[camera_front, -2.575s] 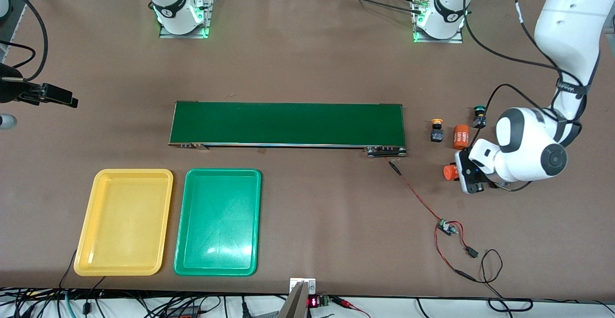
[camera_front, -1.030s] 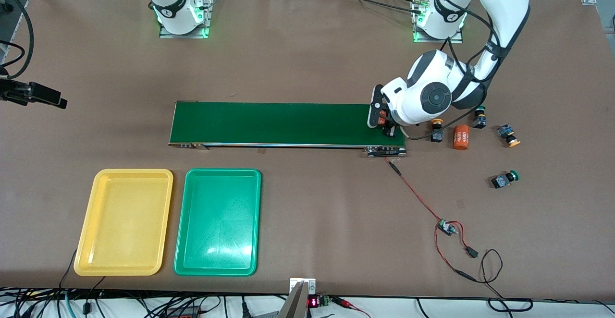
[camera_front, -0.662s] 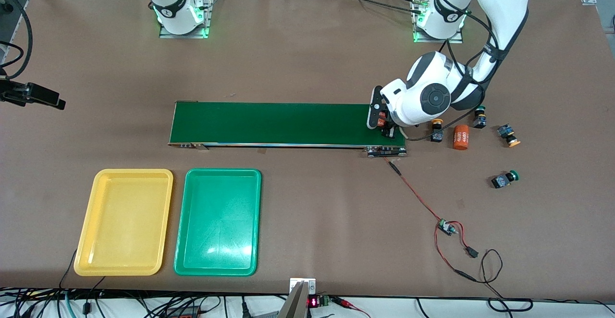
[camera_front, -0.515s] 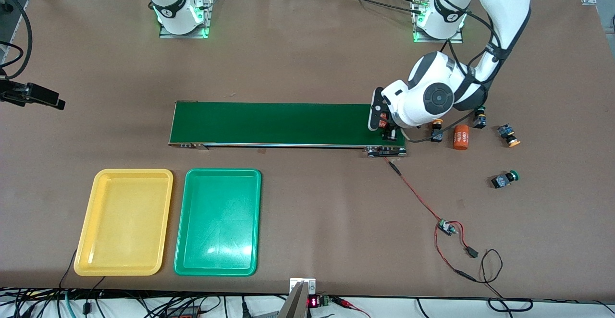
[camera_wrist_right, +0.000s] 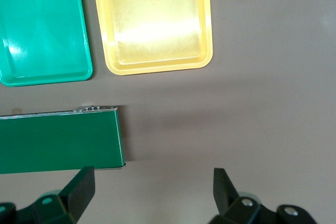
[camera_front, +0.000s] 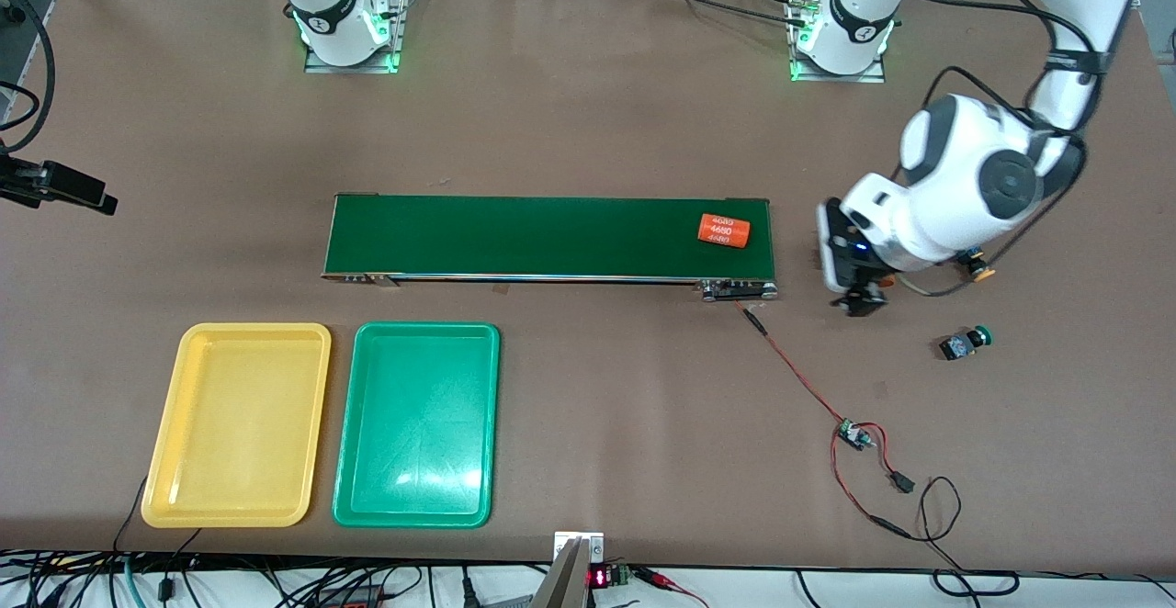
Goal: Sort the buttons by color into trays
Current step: 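Reach back and grasp a black button with the left gripper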
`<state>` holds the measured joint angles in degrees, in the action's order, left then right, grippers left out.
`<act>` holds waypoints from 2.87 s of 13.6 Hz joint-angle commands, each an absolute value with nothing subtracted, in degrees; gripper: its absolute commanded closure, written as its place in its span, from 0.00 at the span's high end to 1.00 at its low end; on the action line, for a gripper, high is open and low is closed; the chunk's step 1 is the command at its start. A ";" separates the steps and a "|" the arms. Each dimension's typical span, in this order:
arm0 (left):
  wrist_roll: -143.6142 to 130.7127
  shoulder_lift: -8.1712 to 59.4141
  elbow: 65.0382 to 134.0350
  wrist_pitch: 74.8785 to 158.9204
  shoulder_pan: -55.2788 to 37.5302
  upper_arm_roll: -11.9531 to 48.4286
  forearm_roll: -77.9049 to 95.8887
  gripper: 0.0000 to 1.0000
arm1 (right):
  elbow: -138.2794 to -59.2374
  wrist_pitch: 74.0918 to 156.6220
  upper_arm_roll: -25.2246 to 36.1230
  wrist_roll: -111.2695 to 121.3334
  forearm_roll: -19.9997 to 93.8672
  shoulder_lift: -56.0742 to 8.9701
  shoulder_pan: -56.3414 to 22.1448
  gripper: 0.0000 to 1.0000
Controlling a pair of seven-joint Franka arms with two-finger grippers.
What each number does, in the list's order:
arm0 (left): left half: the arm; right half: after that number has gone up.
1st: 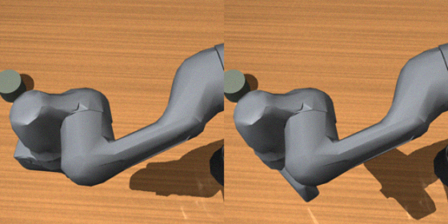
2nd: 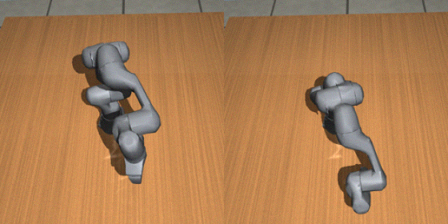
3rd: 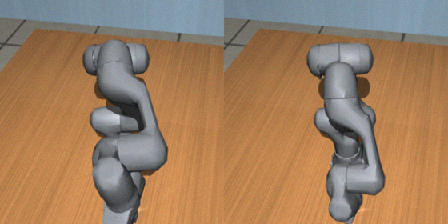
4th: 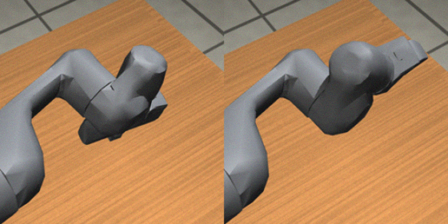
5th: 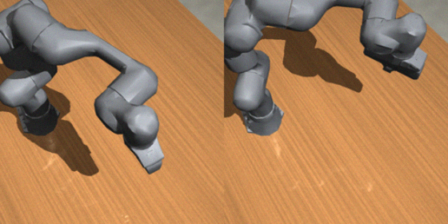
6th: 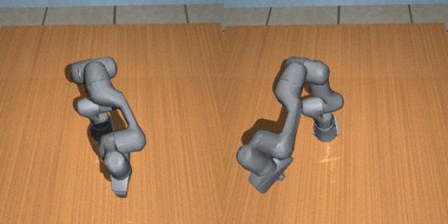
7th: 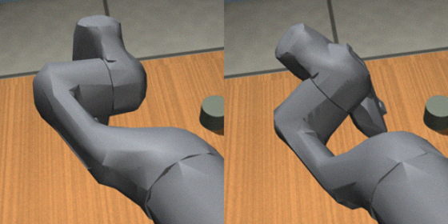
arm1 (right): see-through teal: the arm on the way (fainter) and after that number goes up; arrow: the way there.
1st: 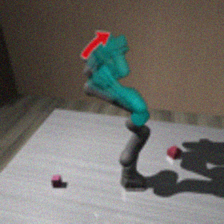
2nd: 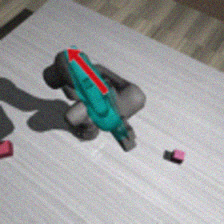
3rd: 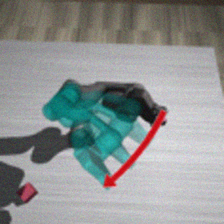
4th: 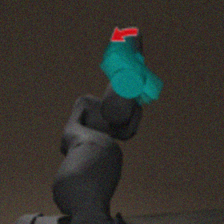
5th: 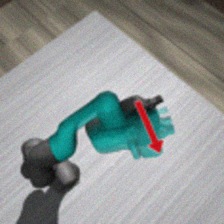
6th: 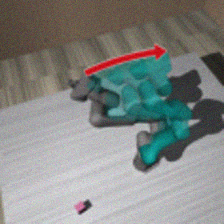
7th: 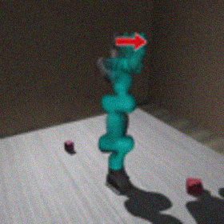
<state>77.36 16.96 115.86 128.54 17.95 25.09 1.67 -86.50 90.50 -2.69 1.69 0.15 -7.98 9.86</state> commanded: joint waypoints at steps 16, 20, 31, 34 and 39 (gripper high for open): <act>21.47 21.97 117.77 122.35 21.37 19.34 0.79 1.00 | -85.34 91.05 -3.08 1.05 0.09 -8.61 10.46 1.00; 10.66 21.45 119.44 122.69 17.76 19.51 0.79 1.00 | -85.34 91.23 -3.16 1.05 0.18 -8.61 10.55 1.00; 5.10 22.32 125.15 132.54 15.12 19.95 1.05 1.00 | -85.34 91.23 -3.08 1.14 -0.18 -8.53 11.78 1.00; 5.98 22.76 128.22 136.83 15.12 20.04 1.05 1.00 | -85.34 91.06 -3.08 1.14 -0.26 -8.35 11.69 1.00; 5.98 23.12 129.81 137.20 14.85 20.04 1.05 0.90 | -85.34 90.97 -3.08 1.40 -0.26 -8.00 11.69 1.00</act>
<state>5.95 23.47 128.55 136.35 15.02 19.94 1.68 -86.26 91.40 -2.65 1.69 0.14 -8.00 11.31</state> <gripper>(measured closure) 0.044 0.000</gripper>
